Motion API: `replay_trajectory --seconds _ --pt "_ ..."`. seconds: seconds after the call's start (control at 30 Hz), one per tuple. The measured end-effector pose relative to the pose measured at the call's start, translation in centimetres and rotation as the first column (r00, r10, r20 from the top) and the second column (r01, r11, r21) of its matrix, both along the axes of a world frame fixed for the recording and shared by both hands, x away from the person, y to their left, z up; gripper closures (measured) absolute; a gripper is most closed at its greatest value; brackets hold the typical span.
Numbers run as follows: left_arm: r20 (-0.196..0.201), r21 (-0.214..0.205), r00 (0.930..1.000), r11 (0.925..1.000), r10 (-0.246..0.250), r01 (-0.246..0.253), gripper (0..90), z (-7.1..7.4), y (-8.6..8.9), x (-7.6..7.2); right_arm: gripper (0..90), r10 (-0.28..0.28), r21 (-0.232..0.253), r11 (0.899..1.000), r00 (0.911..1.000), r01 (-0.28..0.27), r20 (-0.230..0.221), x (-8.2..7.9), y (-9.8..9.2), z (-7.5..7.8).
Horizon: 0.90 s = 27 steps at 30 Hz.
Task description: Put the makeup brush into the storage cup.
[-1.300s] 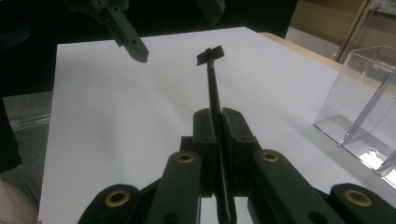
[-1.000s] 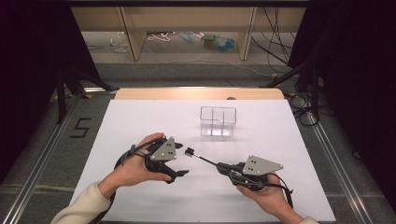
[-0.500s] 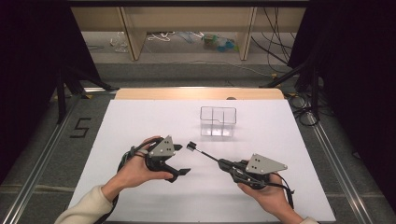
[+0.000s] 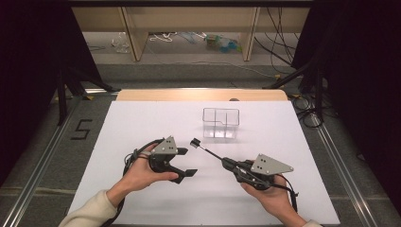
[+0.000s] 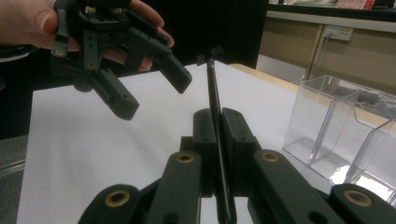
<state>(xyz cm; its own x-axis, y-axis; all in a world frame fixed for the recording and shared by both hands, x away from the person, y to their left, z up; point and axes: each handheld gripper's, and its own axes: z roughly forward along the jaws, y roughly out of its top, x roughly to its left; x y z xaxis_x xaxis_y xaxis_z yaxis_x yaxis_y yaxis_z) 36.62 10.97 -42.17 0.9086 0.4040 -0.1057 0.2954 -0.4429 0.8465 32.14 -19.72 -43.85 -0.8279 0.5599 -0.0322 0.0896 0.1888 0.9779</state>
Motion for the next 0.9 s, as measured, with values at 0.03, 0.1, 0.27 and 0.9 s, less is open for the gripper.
replay_trajectory --seconds 0.03,0.1,0.27,0.9 --pt "-0.004 -0.009 0.9999 0.9999 0.014 -0.014 20.8 -0.05 -0.03 -0.03 85.4 -0.002 0.003 1.0 1.0 0.002 0.001 0.03 0.01 0.05" --pt "0.006 -0.01 0.9995 0.9995 0.031 -0.031 20.8 -0.12 -0.06 0.03 85.4 0.005 -0.005 1.0 0.9999 -0.005 -0.013 0.04 -0.11 0.19" --pt "0.005 -0.027 0.9994 0.9991 0.033 -0.033 20.0 -0.32 -0.21 0.07 85.4 0.009 0.019 1.0 0.9999 -0.009 -0.004 0.3 0.04 0.11" --pt "-0.071 -0.203 0.9962 0.9772 0.05 -0.063 20.3 -0.01 -0.69 0.28 85.4 0.018 0.034 0.999 0.9998 -0.019 0.012 0.38 0.55 0.41"
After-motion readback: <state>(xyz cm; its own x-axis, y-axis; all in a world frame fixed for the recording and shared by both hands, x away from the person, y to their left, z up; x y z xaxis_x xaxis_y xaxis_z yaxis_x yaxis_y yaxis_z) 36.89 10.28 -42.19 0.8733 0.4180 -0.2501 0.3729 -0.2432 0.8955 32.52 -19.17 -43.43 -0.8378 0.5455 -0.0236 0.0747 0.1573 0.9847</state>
